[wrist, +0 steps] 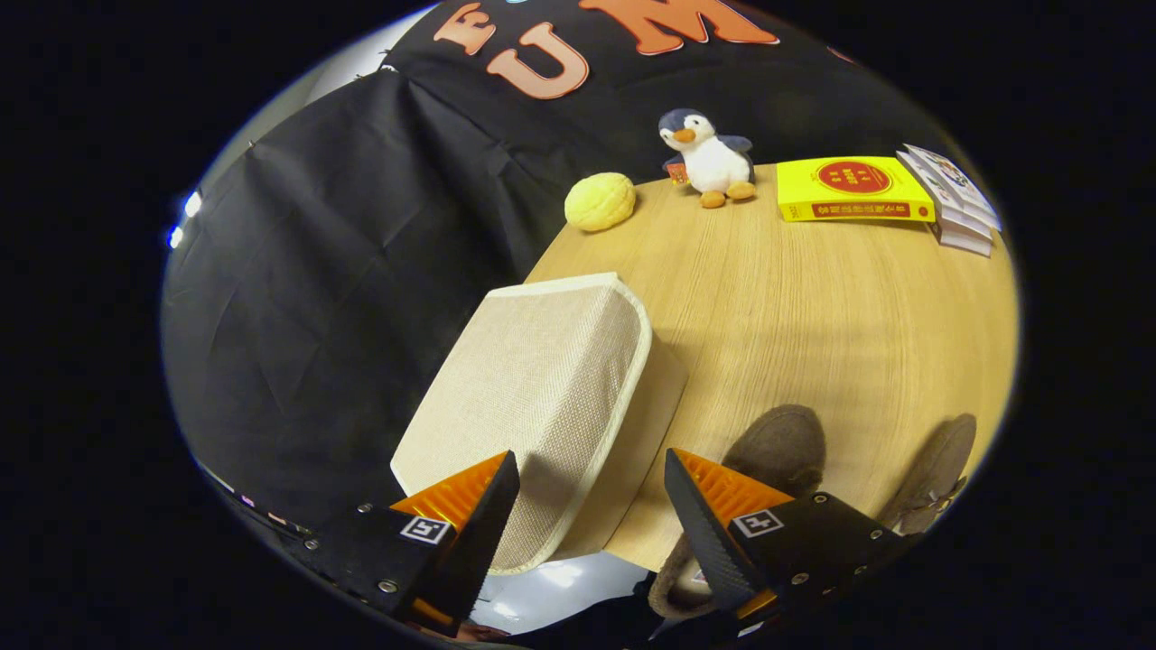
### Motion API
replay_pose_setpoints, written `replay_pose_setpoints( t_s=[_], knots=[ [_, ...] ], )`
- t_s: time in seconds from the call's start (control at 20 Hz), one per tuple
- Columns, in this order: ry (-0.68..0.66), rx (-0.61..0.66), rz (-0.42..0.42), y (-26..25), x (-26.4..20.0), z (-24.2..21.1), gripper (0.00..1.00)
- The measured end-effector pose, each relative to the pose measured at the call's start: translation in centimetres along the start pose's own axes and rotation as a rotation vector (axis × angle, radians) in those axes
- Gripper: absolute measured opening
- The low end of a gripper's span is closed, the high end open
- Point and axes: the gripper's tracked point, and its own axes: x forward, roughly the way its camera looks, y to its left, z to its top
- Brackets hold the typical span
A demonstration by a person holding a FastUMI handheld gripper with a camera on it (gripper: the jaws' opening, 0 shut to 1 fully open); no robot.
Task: Open the storage box then place both shoes into the box .Put the left shoe in first, then the right shoe, with the right side of both shoes facing outward in a uniform manner.
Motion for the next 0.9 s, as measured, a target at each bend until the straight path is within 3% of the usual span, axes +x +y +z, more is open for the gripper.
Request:
replay_pose_setpoints(
  t_s=[0.15, 0.3, 0.4, 0.7, 0.9],
  knots=[
    [0.017, 0.095, 0.068, 0.9, 0.9, -0.3, 0.97],
    [-0.006, 0.196, 0.191, 3.5, 1.2, 0.4, 0.97],
    [0.001, 0.204, 0.146, 2.5, 2.0, 0.3, 0.97],
    [0.046, 0.265, 0.162, 2.8, 3.3, -0.9, 0.96],
    [0.023, 0.289, 0.173, 3.9, 1.1, 0.1, 0.92]
  ],
)
